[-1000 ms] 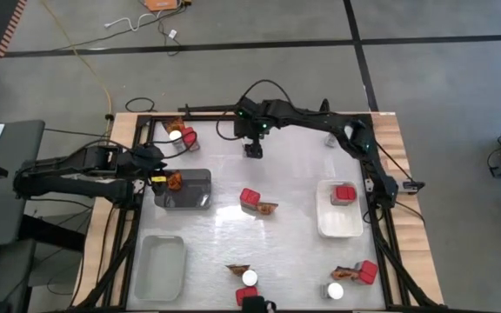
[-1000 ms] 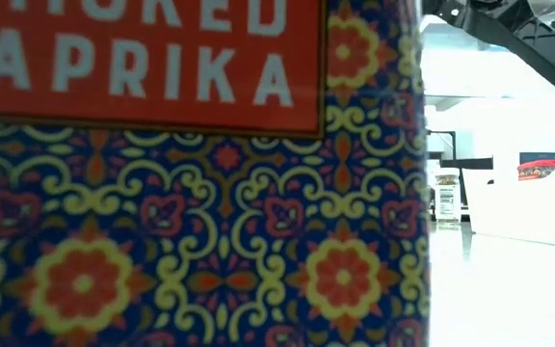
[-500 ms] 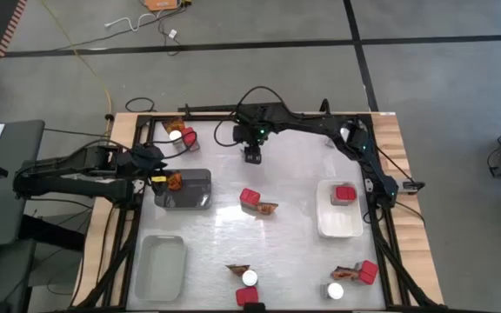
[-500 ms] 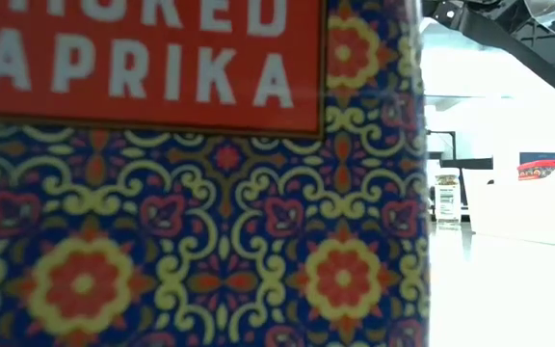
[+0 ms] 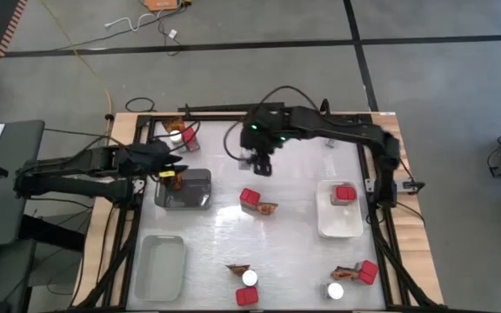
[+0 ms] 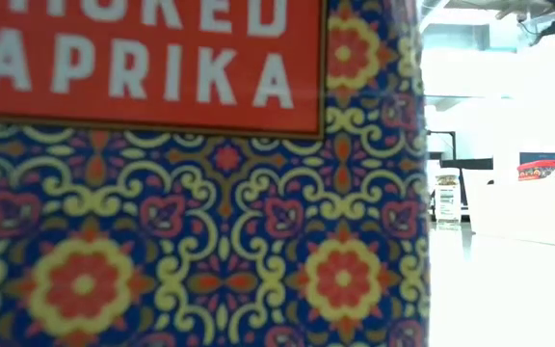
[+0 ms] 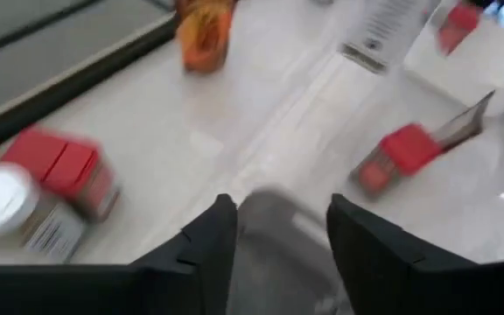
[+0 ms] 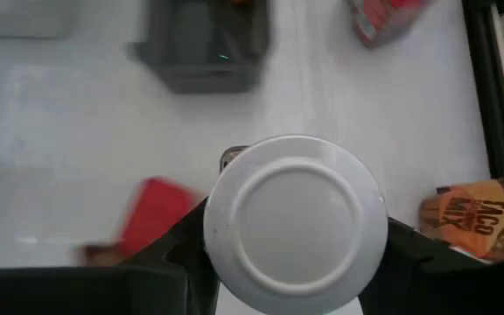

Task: Sort spices by type
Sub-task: Put the white spice bottle into the gray bin

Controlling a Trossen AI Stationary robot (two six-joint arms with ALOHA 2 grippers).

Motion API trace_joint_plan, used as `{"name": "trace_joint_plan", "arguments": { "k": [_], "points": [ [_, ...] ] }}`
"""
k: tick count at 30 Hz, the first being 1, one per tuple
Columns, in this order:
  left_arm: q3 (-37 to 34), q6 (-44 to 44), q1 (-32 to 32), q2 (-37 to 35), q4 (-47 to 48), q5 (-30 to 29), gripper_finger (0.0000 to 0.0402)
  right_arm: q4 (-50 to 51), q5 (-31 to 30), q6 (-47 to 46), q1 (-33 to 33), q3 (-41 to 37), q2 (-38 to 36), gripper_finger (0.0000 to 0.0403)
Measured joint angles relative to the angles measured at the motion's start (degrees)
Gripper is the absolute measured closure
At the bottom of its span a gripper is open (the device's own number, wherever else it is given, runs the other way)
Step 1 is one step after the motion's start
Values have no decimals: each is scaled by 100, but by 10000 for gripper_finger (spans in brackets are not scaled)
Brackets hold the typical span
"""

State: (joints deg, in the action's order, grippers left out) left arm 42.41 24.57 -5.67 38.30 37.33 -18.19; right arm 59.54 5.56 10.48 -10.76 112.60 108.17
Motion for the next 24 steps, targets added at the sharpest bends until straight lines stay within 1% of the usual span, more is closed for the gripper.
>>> {"name": "trace_joint_plan", "arguments": {
  "k": [4, 7, 11, 13, 15, 18, 22, 24],
  "points": [
    [-76, -143, 123, 594, -1072, 327, 170, 492, -527, -229, 449, -144, -574, 189],
    [-78, -271, 251, 1144, -2395, 447, 143, 545, -923, -493, 809, -581, -1028, 189],
    [-56, -817, 566, 1975, -4275, 606, 139, 274, -1198, -903, 1293, -1540, -1671, 189],
    [125, -1198, 759, 2408, -4757, 642, 143, -35, -1360, -1147, 1525, -2082, -1992, 189],
    [418, -1455, 931, 2810, -4804, 631, 148, -435, -1479, -1369, 1718, -2529, -2283, 189],
    [978, -1508, 1059, 3376, -4745, 631, 153, -881, -1539, -1736, 1878, -2924, -2573, 189],
    [1825, -1781, 1098, 4034, -4311, 638, 154, -945, -1541, -1952, 2015, -3029, -2691, 189],
    [2244, -1971, 1095, 4338, -4077, 756, 154, -1077, -1541, -1948, 2068, -3029, -2691, 189]
  ]
}}
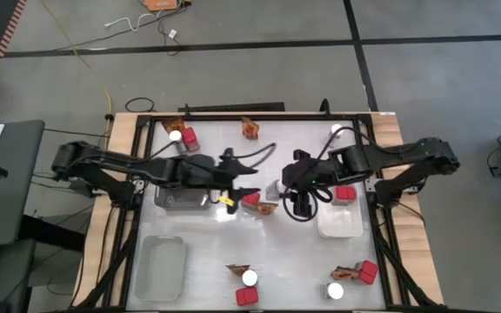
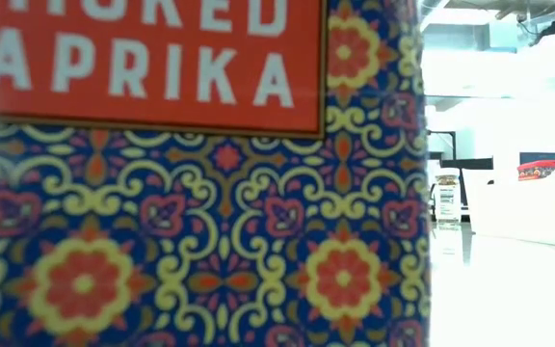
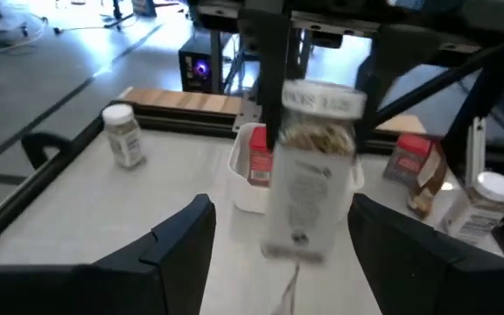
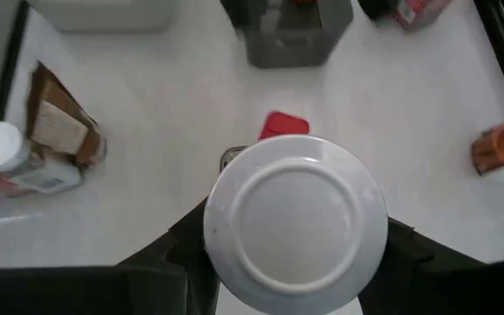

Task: Sort spices by type
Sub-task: Put the white spice bottle into the gray bin

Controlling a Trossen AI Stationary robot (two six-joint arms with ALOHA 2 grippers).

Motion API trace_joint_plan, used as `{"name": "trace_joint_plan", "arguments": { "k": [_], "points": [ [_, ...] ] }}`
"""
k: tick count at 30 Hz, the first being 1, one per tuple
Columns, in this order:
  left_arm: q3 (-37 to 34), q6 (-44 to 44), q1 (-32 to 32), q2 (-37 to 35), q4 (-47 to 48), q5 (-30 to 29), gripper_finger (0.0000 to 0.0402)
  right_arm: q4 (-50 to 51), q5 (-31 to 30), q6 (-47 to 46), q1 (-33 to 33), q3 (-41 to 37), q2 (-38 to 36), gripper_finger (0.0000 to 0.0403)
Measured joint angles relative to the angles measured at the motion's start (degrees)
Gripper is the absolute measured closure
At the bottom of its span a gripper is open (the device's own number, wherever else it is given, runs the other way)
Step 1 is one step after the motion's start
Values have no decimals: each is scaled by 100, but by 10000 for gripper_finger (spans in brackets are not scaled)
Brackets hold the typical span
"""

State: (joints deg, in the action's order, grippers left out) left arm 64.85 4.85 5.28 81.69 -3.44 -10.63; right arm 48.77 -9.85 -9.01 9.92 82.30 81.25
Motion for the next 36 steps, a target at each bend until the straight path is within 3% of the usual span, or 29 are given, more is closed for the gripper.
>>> {"name": "trace_joint_plan", "arguments": {
  "k": [5, 11, 21, 29, 36],
  "points": [
    [851, -262, -4, 650, 480, 469, 154, -378, 4, 27, 38, 0, 0, 189],
    [1385, -290, -8, 1012, 848, 609, 154, -522, 2, 29, 64, 0, 0, 189],
    [1429, 218, -9, 1017, 942, 607, 154, -559, 7, 36, 97, 0, 47, 189],
    [2267, 199, -67, 1014, 2018, 546, 154, -660, 5, 48, 93, 11, 65, 189],
    [2329, 439, -212, 1014, 2585, 991, 154, -714, 11, 217, 30, 0, 59, 189]
  ]
}}
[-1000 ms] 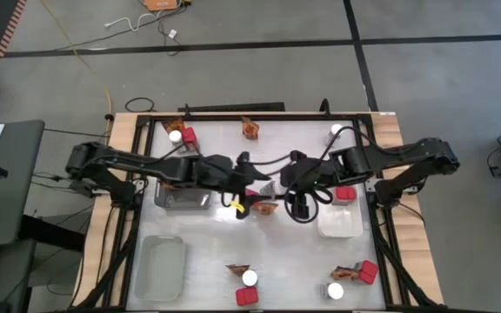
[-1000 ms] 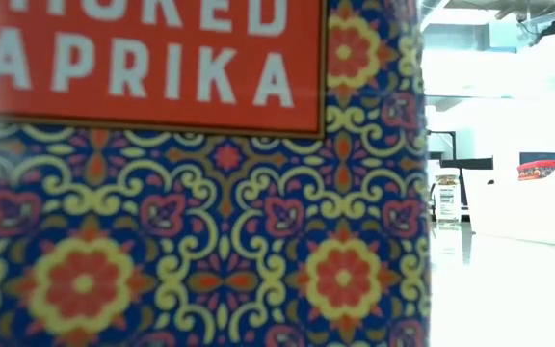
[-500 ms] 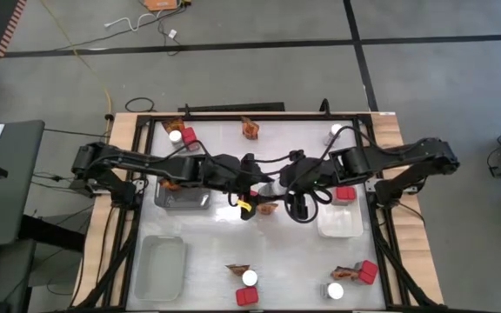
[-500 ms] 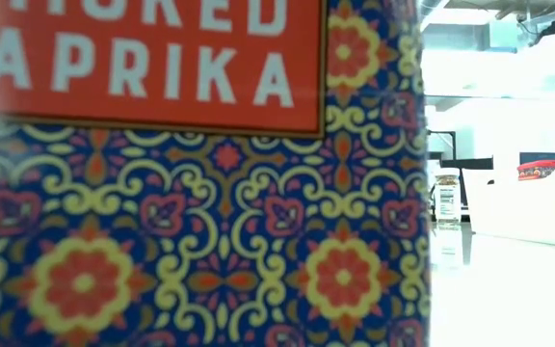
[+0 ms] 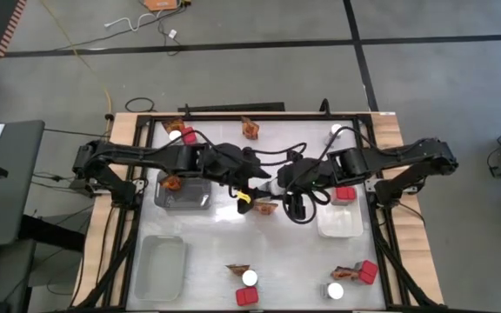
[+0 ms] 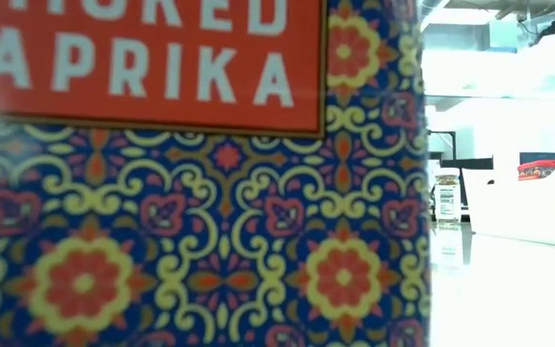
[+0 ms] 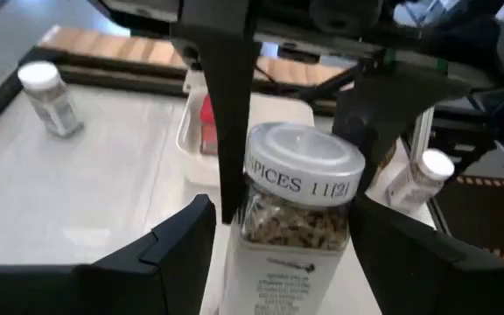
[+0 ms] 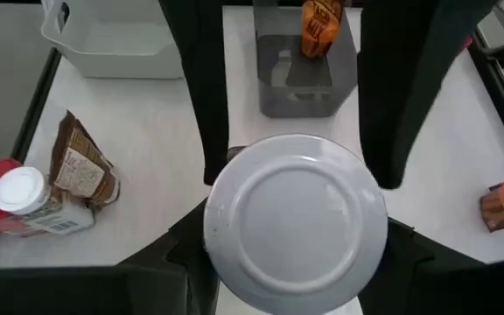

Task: Sort spices by type
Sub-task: Put the white spice bottle into the gray bin

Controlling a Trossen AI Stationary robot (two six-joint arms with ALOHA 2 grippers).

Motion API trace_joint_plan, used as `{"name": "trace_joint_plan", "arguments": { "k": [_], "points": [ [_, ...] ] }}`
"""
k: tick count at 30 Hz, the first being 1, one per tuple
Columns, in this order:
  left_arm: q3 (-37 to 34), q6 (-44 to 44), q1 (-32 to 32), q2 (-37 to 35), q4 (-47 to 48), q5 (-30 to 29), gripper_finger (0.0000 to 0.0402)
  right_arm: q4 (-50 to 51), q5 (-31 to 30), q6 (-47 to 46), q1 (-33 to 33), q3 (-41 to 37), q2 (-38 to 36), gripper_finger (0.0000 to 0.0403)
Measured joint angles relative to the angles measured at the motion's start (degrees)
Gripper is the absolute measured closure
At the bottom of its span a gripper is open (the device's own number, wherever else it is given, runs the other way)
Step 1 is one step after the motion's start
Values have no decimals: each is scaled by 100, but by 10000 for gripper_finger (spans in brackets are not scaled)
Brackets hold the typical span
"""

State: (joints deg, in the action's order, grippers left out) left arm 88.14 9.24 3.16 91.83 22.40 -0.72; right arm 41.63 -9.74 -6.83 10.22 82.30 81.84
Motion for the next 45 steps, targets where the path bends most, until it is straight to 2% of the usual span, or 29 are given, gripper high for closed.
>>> {"name": "trace_joint_plan", "arguments": {
  "k": [5, 14, 16, 20, 23, 25, 29, 31, 39, 41, 45],
  "points": [
    [-5, -47, -4, 13, 417, -12, 154, -103, 10, -2, -123, 85, -59, 189],
    [-7, -271, -24, 96, 399, -15, 156, -197, 18, 127, -121, 271, -48, 189],
    [-13, -325, -26, 110, 405, -15, 166, -178, 35, 125, -121, 271, -48, 189],
    [-13, -515, -24, 117, 308, -20, 211, -90, 78, 87, -123, 278, -48, 189],
    [-15, -552, -24, 127, 266, -23, 211, -30, 81, 83, -129, 280, -48, 185],
    [-15, -513, -41, 129, 229, -16, 211, -23, 80, 82, -131, 282, -50, 146],
    [-15, -430, -111, 118, 228, -1, 211, 282, 83, 60, -163, 282, -88, 42],
    [-17, -421, -144, 64, 280, -4, 211, 586, 83, -144, -205, 282, -162, 18],
    [-17, -442, -289, -525, 428, -4, 211, 1998, 1, -1150, -174, 228, -541, 64],
    [-17, -445, -306, -734, 440, -6, 211, 1923, -324, -1274, 22, -68, -687, 72],
    [-21, -436, -317, -1109, 418, -195, 211, 1343, -1402, -1810, 510, -1133, -1131, 78]
  ]
}}
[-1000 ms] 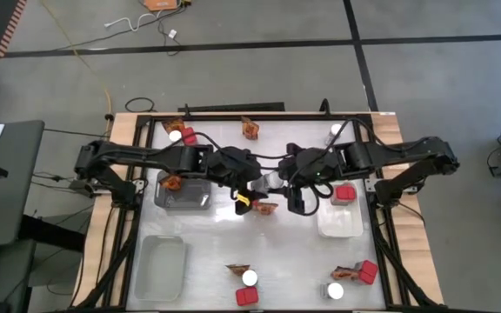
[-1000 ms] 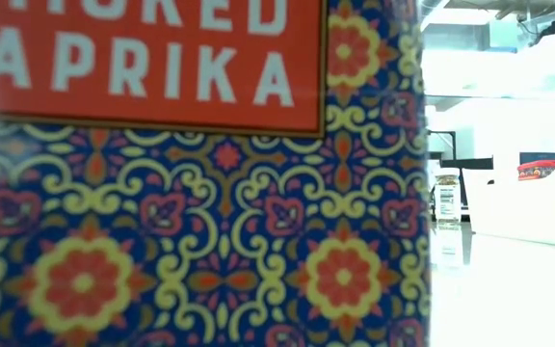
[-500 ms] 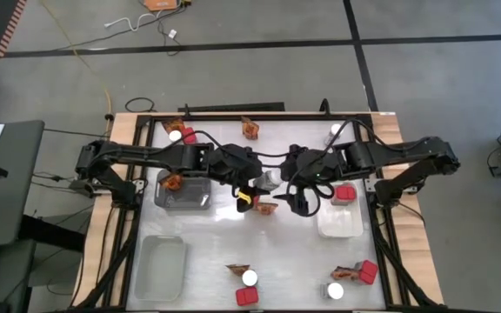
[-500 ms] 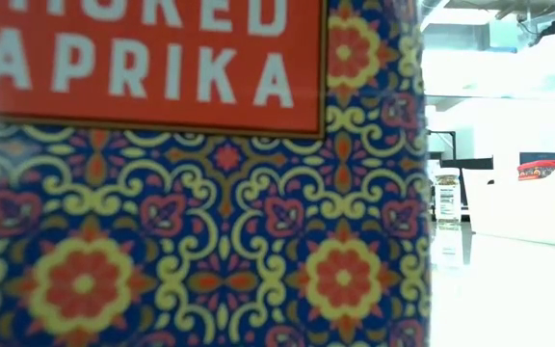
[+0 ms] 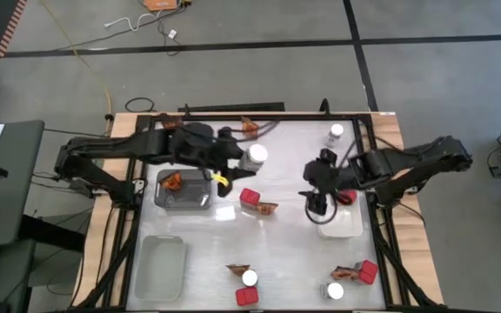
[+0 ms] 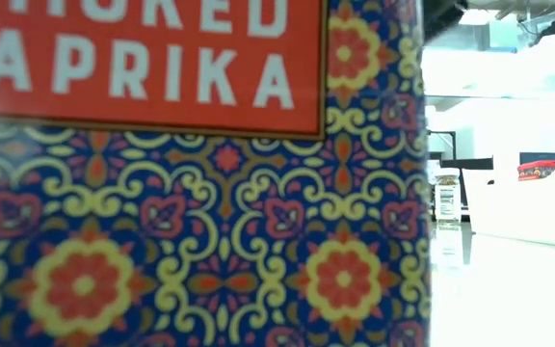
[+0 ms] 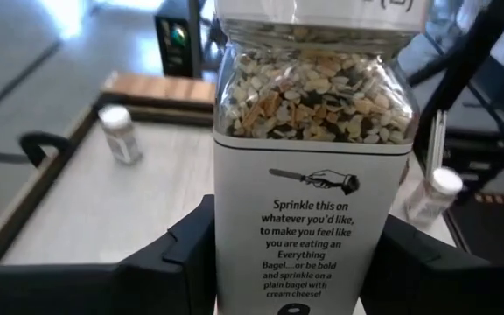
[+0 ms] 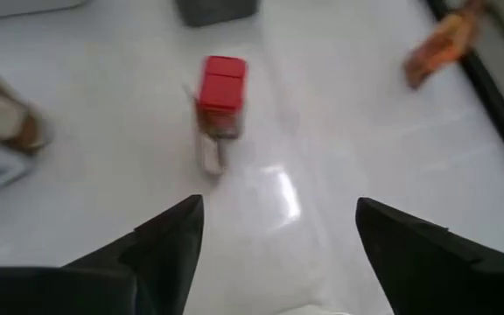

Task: Sort spices by type
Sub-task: Put the white spice bottle into the gray bin

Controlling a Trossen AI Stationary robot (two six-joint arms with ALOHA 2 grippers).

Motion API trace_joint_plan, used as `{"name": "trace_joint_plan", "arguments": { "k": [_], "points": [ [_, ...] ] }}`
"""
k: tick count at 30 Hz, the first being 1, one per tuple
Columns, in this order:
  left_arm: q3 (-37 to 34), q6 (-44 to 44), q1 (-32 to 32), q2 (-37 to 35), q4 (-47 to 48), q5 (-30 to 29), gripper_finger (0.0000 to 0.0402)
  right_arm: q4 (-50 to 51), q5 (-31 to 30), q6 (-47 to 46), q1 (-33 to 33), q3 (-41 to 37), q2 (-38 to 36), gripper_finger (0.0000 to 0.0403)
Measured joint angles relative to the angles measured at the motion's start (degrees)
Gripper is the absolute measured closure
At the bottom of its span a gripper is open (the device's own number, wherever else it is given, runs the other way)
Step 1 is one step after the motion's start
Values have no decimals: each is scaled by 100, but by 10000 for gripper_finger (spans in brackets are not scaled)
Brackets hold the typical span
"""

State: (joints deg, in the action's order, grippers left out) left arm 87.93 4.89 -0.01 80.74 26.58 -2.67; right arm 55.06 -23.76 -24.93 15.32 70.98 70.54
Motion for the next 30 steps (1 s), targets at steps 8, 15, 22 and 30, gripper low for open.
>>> {"name": "trace_joint_plan", "arguments": {
  "k": [8, 15, 22, 30],
  "points": [
    [-433, 288, 1, -390, -217, -479, 211, -4743, -1455, -774, 490, -2915, -707, 79],
    [-1076, 359, -15, -267, -2134, -453, 191, -10249, -82, 538, -466, -4016, -32, 79],
    [-1175, 310, -21, -76, -2737, 278, 198, -9336, 556, 1921, -790, -2957, 63, 79],
    [-1168, 330, -24, -23, -2882, 402, 197, -7648, 559, 2384, -801, -1951, 106, 79]
  ]
}}
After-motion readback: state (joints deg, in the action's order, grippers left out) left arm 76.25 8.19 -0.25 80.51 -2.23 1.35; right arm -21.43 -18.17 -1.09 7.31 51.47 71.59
